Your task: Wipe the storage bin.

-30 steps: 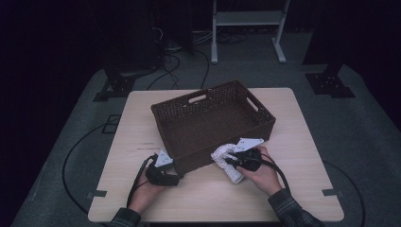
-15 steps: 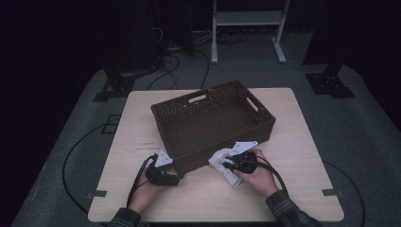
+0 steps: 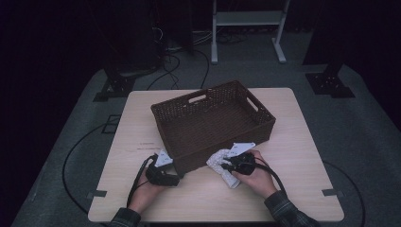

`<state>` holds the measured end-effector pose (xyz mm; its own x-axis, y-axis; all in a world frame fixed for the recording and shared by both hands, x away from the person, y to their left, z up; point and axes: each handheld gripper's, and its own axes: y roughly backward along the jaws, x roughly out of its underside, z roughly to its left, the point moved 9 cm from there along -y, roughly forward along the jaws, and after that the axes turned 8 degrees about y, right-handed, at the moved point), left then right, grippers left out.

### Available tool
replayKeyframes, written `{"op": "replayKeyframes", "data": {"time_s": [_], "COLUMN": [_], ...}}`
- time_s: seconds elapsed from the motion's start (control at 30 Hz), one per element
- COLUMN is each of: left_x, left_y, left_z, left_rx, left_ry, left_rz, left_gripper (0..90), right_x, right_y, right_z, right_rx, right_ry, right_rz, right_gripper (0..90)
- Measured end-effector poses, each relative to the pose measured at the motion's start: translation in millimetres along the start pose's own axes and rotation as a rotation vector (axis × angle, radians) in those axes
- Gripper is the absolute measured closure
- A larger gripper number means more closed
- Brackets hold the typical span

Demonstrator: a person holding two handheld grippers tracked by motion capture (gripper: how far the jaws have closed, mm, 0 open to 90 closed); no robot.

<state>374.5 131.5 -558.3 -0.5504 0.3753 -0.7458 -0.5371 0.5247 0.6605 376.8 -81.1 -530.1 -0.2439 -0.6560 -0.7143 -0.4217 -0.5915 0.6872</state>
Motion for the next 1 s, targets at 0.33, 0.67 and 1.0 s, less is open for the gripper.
{"op": "replayKeyframes", "data": {"time_s": [0.33,0.67,1.0], "left_x": [0.0,0.0,0.1], "left_y": [0.0,0.0,0.0], "left_z": [0.0,0.0,-0.3], "left_rx": [0.000,0.000,0.001], "left_ry": [0.000,0.000,0.003], "left_rz": [0.000,0.000,0.000], "left_gripper": [22.9,22.9,22.9], "right_x": [-18.5,-35.5,-49.6], "right_y": [15.1,28.6,40.2], "right_z": [4.3,3.0,1.3], "right_rx": [0.009,0.024,0.041], "right_ry": [0.020,0.035,0.046], "right_rz": [-0.060,-0.111,-0.153], "right_gripper": [78.2,78.2,78.2]}}
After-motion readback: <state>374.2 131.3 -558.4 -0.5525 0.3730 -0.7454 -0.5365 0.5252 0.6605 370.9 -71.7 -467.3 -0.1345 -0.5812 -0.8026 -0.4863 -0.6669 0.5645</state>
